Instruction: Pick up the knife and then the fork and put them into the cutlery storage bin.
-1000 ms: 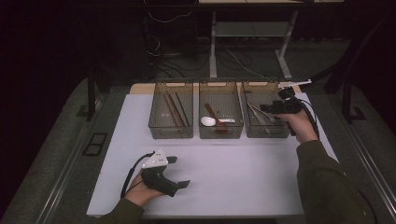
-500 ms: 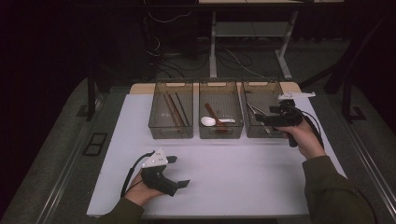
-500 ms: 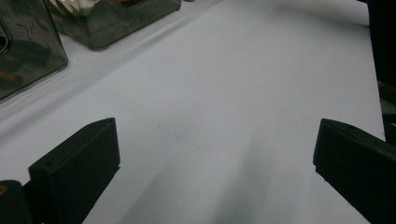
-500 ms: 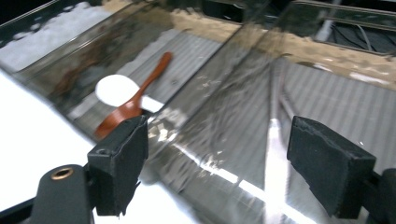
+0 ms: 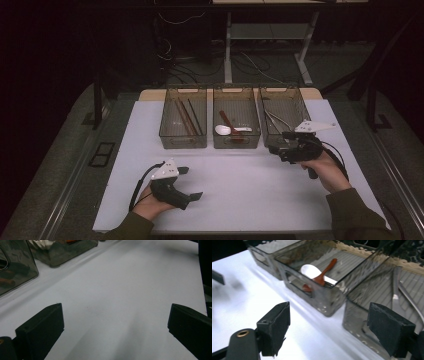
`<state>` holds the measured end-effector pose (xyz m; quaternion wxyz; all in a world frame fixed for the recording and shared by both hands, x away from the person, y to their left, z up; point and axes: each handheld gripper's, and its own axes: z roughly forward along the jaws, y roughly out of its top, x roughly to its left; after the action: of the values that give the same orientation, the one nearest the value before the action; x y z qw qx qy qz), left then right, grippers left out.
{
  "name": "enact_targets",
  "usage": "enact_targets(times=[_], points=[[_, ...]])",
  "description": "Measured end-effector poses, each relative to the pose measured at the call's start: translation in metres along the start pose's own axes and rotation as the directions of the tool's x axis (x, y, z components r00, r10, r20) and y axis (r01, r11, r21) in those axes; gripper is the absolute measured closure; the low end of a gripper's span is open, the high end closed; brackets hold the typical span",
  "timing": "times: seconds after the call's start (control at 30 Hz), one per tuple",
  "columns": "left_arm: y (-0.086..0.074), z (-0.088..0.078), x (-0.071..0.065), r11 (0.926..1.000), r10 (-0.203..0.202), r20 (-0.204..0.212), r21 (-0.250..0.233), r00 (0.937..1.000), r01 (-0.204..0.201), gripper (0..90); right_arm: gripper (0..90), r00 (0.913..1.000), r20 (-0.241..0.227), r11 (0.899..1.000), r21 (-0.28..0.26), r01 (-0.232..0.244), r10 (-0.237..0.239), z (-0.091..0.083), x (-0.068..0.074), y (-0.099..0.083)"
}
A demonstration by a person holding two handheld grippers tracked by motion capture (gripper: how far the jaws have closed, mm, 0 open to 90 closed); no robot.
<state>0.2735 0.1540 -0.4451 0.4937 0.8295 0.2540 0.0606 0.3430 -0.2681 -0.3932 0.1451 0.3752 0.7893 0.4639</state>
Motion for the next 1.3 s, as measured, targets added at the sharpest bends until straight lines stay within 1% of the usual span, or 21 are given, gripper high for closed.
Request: enact_targets(times=[0.1,0.17,0.33,0.5,0.57,0.63,0.67,0.73,0.93,1.0,1.13,1.3], points=[[0.0,0.0,0.0,1.0,0.001,0.0,-0.003,1.0,-0.001,0.0,18.4,0.9996,-0.029,1.0,-0.017,-0.004,0.004,-0.003,0.006,-0.008],[0.0,-0.001,0.0,1.0,0.002,-0.001,-0.002,1.0,-0.002,0.0,18.5,0.9995,-0.03,1.0,-0.015,0.003,-0.004,-0.005,0.009,-0.015],[0.0,-0.002,-0.001,1.0,0.003,-0.001,0.002,1.0,-0.003,0.0,18.4,0.9982,-0.06,1.0,-0.011,0.004,-0.005,-0.012,0.017,-0.034],[0.0,-0.003,-0.002,1.0,0.004,-0.004,-0.001,1.0,-0.004,0.0,18.5,0.9972,-0.073,1.0,-0.01,-0.016,0.015,-0.021,0.021,-0.053],[0.0,-0.003,-0.002,1.0,0.004,-0.004,-0.002,1.0,-0.004,0.0,18.4,0.9968,-0.079,1.0,0.0,-0.015,0.015,-0.025,0.022,-0.06],[0.0,-0.003,-0.002,1.0,0.006,-0.003,0.0,1.0,-0.006,0.0,18.4,0.9969,-0.078,1.0,0.008,0.005,-0.005,-0.027,0.024,-0.067],[0.0,-0.003,-0.002,1.0,0.007,-0.003,0.0,1.0,-0.007,0.0,18.4,0.9969,-0.079,1.0,0.013,0.003,-0.002,-0.028,0.024,-0.069],[0.0,-0.003,-0.003,1.0,0.006,-0.003,0.0,1.0,-0.006,0.0,18.4,0.9964,-0.085,1.0,0.021,-0.003,0.004,-0.031,0.025,-0.074],[0.0,-0.004,-0.003,1.0,0.008,-0.003,0.0,1.0,-0.008,0.0,18.4,0.9954,-0.095,1.0,0.024,-0.005,0.008,-0.034,0.032,-0.084],[0.0,-0.004,-0.004,1.0,0.007,-0.003,0.001,1.0,-0.007,0.0,18.4,0.9945,-0.104,1.0,0.027,-0.002,0.005,-0.035,0.034,-0.087],[0.0,-0.004,-0.004,1.0,0.006,-0.003,-0.001,1.0,-0.006,0.0,18.4,0.994,-0.109,0.999,0.046,0.013,-0.008,-0.034,0.038,-0.091],[-0.001,-0.004,-0.004,1.0,0.008,-0.005,0.003,1.0,-0.008,0.0,18.4,0.9936,-0.111,0.998,0.051,0.027,-0.021,-0.033,0.038,-0.092]])
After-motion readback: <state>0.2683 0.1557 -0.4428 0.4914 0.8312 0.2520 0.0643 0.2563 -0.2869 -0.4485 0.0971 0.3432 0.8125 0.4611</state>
